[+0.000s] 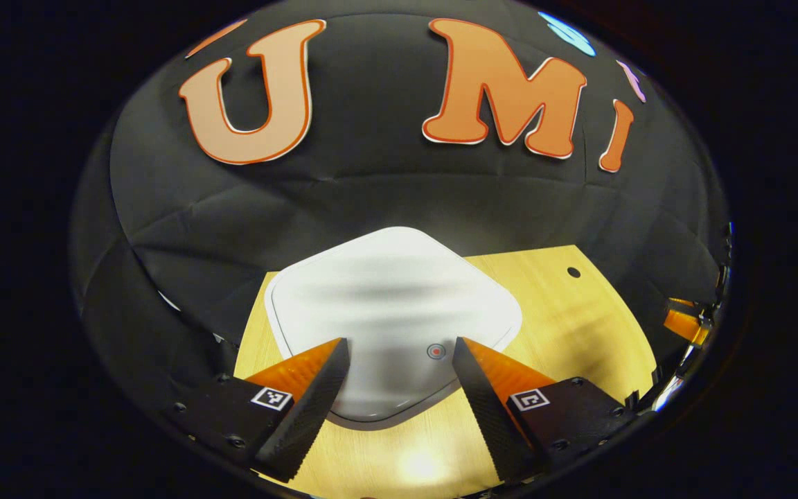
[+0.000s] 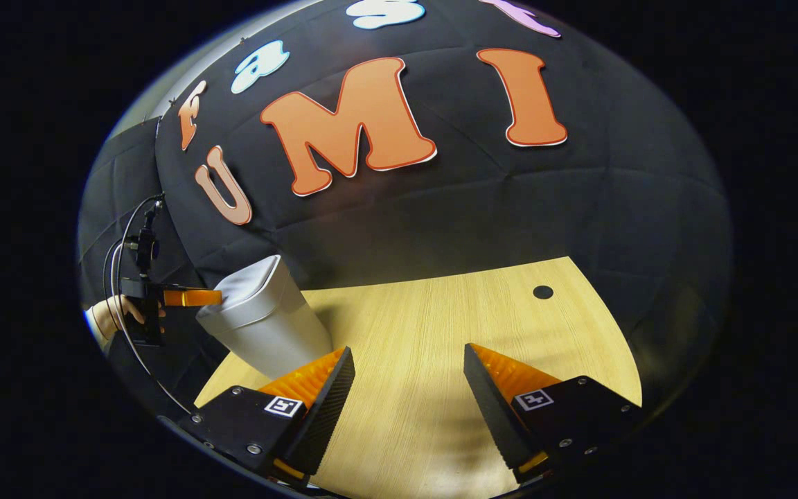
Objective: Press the lid of the desktop garbage bin to open it, pick up the crumpled paper on the desktop and throw it into the bin, then pick up the pop can on the desktop and drop it into the bin, and finally close the garbage bin lid.
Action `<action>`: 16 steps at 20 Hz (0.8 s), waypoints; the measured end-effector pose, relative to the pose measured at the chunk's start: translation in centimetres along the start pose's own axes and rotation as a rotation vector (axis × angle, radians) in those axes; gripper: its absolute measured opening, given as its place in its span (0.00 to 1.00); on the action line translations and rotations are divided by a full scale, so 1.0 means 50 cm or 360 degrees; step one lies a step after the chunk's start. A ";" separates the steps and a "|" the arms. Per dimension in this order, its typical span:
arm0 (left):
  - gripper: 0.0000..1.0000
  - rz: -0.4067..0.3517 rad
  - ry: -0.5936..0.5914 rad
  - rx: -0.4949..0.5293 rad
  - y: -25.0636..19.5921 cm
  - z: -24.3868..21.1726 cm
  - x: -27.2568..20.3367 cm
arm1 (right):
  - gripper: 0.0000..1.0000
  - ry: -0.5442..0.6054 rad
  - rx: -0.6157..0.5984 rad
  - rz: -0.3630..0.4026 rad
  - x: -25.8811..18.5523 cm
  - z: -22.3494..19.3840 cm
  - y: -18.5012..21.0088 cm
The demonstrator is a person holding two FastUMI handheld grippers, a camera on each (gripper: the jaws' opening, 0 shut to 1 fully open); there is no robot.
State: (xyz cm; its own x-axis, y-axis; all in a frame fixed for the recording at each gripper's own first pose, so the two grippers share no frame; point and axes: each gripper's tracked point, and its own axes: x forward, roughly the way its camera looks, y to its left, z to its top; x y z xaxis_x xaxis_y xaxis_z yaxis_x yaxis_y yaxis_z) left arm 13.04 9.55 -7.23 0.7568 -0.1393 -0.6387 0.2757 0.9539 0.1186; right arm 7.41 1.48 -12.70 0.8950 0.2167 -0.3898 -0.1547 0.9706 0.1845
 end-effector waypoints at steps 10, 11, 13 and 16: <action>1.00 0.0024 -0.0091 0.0087 -0.005 0.006 0.001 | 0.95 -0.0009 0.0000 -0.0001 -0.009 0.003 -0.001; 1.00 0.0027 -0.0088 0.0079 -0.004 0.005 0.002 | 0.95 -0.0014 -0.0002 -0.0002 -0.011 0.003 0.000; 1.00 0.0026 -0.0110 0.0047 -0.001 0.014 -0.001 | 0.95 -0.0025 -0.0004 -0.0005 -0.018 0.009 0.003; 0.99 0.0013 -0.0204 -0.0040 -0.003 0.050 -0.020 | 0.95 -0.0042 -0.0009 -0.0011 -0.027 0.018 0.006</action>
State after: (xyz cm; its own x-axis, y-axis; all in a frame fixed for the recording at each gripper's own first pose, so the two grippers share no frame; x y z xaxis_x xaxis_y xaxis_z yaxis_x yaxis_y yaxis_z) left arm 13.71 8.88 -4.72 0.8289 -0.1627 -0.5352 0.2554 0.9613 0.1034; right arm 6.53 1.38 -11.30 0.9069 0.2075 -0.3668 -0.1510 0.9726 0.1769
